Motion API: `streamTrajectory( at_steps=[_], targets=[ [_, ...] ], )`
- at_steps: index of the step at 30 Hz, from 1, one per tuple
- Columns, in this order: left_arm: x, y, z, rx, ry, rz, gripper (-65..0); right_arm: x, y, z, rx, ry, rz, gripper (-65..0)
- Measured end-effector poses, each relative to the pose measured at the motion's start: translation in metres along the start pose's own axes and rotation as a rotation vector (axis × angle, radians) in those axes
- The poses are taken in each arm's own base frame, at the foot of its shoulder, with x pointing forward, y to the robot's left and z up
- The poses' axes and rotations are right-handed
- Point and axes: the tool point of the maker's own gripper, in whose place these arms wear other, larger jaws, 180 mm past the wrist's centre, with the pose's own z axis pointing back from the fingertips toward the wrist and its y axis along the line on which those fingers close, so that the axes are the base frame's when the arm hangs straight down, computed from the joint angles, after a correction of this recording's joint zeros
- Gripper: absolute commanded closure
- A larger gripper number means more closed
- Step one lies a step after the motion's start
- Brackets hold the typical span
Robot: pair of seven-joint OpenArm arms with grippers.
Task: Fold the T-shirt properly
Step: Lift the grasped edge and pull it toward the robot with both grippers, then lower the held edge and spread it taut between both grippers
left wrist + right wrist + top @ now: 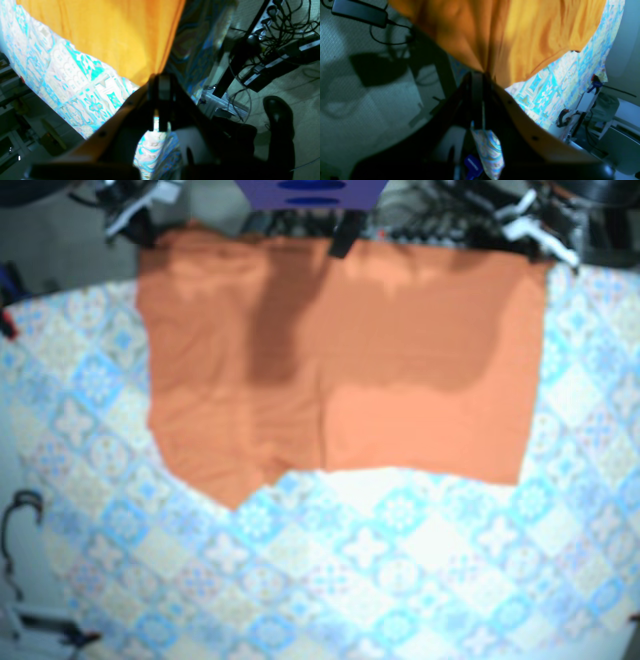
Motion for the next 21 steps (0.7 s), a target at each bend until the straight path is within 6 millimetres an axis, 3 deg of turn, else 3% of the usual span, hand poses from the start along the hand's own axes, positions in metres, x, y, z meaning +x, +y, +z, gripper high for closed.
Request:
streamTrajectory(
  at_steps=[10, 21],
  targets=[
    [0.001, 0.004, -0.002, 0.009, -0.002, 0.001, 0.0, -0.006, -0.035, 0.002, -0.098, 0.005, -0.015, 0.0],
    [0.006, 0.035, -0.015, 0.082, -0.011, 0.004, 0.0, -0.005, -0.056, -0.006, -0.147, -0.002, 0.000, 0.0]
  ],
)
